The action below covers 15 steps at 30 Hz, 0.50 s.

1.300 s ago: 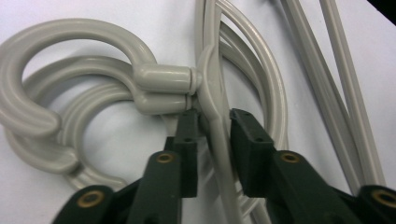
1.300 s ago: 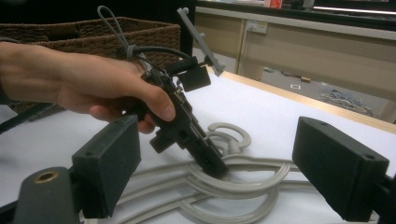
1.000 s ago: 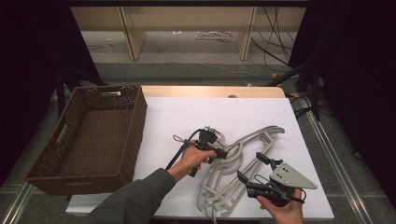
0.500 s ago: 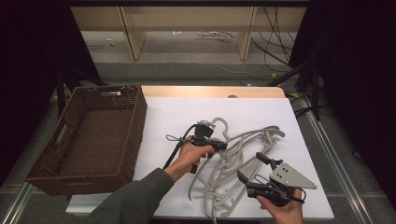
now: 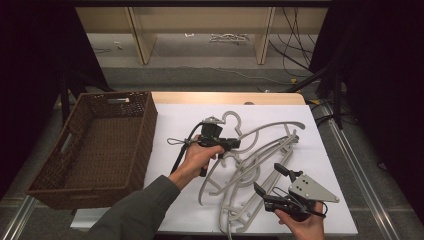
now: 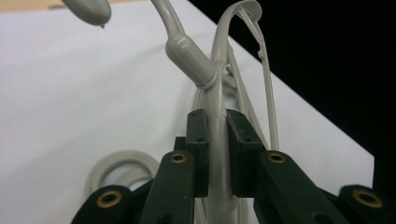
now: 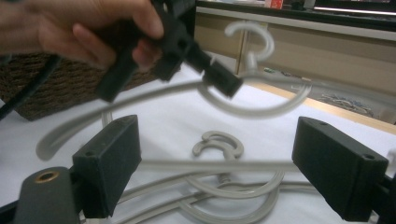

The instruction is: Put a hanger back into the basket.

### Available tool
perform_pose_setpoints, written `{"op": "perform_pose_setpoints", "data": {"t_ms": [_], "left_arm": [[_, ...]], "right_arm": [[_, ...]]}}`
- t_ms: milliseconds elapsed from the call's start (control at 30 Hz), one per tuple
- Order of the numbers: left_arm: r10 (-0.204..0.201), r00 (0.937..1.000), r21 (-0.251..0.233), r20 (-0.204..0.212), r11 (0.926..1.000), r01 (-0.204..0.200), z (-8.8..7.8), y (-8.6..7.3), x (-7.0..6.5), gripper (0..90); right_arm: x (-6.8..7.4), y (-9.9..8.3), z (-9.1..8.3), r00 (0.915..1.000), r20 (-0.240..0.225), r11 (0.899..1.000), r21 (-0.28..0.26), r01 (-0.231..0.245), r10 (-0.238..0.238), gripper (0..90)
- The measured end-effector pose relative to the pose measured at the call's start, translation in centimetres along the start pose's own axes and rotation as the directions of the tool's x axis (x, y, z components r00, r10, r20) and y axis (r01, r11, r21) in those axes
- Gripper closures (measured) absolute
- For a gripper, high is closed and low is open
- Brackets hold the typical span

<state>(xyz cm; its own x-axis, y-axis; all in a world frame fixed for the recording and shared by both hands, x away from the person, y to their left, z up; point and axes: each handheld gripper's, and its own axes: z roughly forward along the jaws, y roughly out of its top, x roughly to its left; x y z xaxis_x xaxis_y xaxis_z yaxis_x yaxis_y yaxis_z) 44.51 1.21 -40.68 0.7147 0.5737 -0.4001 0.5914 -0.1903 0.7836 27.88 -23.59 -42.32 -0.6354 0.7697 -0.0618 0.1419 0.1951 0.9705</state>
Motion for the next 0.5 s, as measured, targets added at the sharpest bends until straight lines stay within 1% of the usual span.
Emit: {"op": "perform_pose_setpoints", "data": {"t_ms": [33, 67, 167, 200, 233, 333, 367, 400, 467, 500], "left_arm": [[0.002, 1.0000, -0.007, -0.003, 1.0000, -0.002, -0.3, 0.3, 0.0, 80.6], [0.007, 1.0000, -0.019, -0.002, 0.9998, -0.007, -0.7, 0.8, -0.1, 80.5], [0.016, 0.9998, -0.043, -0.011, 0.9990, -0.016, -2.0, 1.8, -0.1, 80.5], [0.027, 0.9995, -0.054, -0.015, 0.9981, -0.028, -2.6, 2.3, -0.1, 80.5], [0.032, 0.9993, -0.061, -0.018, 0.9976, -0.033, -3.0, 2.6, -0.1, 80.5], [0.049, 0.9986, -0.085, -0.019, 0.9950, -0.051, -5.0, 3.8, 0.1, 80.3], [0.054, 0.9983, -0.091, -0.022, 0.9943, -0.056, -5.4, 4.1, 0.1, 80.3], [0.059, 0.9978, -0.099, -0.028, 0.9932, -0.062, -6.1, 4.4, 0.1, 80.3], [0.066, 0.9968, -0.111, -0.044, 0.9913, -0.071, -7.5, 5.0, 0.2, 80.3], [0.070, 0.9965, -0.113, -0.046, 0.9908, -0.074, -8.1, 5.3, 0.3, 80.2]], "right_arm": [[0.1, 0.0, -0.1, 0.9998, -0.007, 1.000, 0.014, -0.019, 0.019, 16.4], [0.0, 0.0, 0.0, 1.0000, 0.001, 1.000, 0.000, -0.002, 0.002, 16.4], [0.1, 0.0, -0.1, 0.9997, -0.006, 1.000, 0.014, -0.025, 0.025, 16.4], [0.1, 0.0, -0.1, 0.9995, -0.014, 0.999, 0.023, -0.029, 0.029, 16.4], [0.2, -0.1, 0.0, 0.9992, -0.017, 0.999, 0.004, -0.037, 0.037, 16.4], [0.2, -0.1, 0.0, 0.9993, -0.018, 0.999, 0.009, -0.033, 0.033, 16.5], [0.1, 0.0, -0.1, 0.9996, -0.009, 1.000, 0.017, -0.025, 0.026, 16.5], [0.1, 0.0, -0.1, 0.9997, -0.006, 1.000, 0.014, -0.025, 0.025, 16.5], [0.1, -0.1, 0.1, 0.9993, -0.017, 0.999, 0.002, -0.035, 0.035, 16.5], [0.1, -0.1, 0.0, 0.9994, -0.015, 0.999, 0.005, -0.032, 0.032, 16.5]]}}
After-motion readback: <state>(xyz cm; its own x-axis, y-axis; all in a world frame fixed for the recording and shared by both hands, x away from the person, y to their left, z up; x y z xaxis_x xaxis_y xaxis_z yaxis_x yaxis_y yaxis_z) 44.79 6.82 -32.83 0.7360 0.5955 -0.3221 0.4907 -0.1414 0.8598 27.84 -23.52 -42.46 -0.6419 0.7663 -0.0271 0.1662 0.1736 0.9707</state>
